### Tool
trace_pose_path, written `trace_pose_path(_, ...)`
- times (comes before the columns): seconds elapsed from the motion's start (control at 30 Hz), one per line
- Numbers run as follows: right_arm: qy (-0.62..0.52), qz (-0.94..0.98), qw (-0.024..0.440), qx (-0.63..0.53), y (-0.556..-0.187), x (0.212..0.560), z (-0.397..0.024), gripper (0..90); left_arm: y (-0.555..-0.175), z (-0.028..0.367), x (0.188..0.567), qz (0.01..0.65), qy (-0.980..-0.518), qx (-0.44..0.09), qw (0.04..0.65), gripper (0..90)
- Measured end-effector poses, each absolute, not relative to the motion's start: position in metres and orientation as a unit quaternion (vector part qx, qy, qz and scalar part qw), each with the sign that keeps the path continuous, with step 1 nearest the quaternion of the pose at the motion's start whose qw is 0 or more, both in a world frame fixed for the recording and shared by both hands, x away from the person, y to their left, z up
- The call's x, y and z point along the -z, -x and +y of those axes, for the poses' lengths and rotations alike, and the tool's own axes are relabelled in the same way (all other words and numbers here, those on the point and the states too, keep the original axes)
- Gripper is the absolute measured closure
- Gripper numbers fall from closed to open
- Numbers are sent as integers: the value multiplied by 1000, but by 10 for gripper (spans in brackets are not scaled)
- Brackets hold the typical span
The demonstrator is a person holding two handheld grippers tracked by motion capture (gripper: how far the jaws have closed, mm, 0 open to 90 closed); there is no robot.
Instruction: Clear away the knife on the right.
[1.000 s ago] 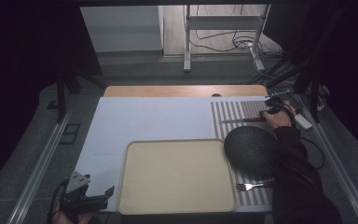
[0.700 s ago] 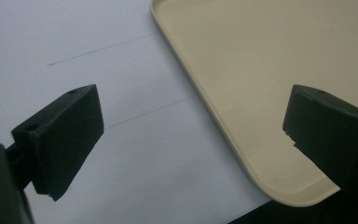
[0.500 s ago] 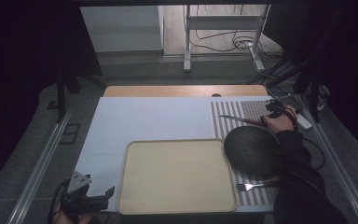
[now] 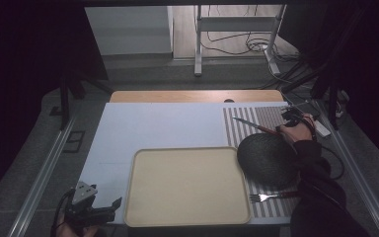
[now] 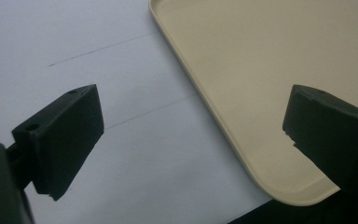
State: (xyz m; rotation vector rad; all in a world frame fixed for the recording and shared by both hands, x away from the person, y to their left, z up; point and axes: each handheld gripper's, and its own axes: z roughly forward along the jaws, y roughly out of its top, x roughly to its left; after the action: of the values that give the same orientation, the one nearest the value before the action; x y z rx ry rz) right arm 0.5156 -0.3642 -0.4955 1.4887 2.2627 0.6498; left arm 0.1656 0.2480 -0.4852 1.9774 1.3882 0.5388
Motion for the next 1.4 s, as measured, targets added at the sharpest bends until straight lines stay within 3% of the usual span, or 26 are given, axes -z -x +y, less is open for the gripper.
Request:
trace_pose_path(0.17, -521, 793, 185, -254, -514, 487, -365, 730, -166, 248, 485, 530, -755, -206, 327, 51)
trace_pose_path(0.2, -515, 793, 192, -262, -514, 482, -363, 676, -166, 248, 485, 529, -756, -206, 326, 52)
trace_pose_path(0.33, -508, 794, 196, -272, -514, 477, -360, 634, -166, 248, 485, 529, -756, -206, 326, 52)
trace_pose_path(0.4, -504, 795, 193, -278, -514, 475, -357, 531, -166, 248, 485, 529, -756, -206, 325, 53)
trace_pose_path(0.5, -494, 801, 196, -276, -515, 474, -353, 465, -166, 248, 485, 529, -756, -206, 325, 53)
trace_pose_path(0.93, -467, 823, 170, -276, -523, 486, -329, 344, -166, 247, 485, 529, -757, -206, 323, 55)
trace_pose_path(1.13, -468, 830, 159, -259, -529, 496, -325, 322, -166, 247, 485, 529, -757, -206, 323, 55)
trace_pose_path(1.27, -465, 839, 156, -237, -531, 503, -325, 356, -166, 247, 485, 529, -757, -206, 323, 56)
trace_pose_path(1.4, -454, 844, 154, -242, -531, 501, -328, 548, -166, 247, 485, 528, -758, -207, 322, 57)
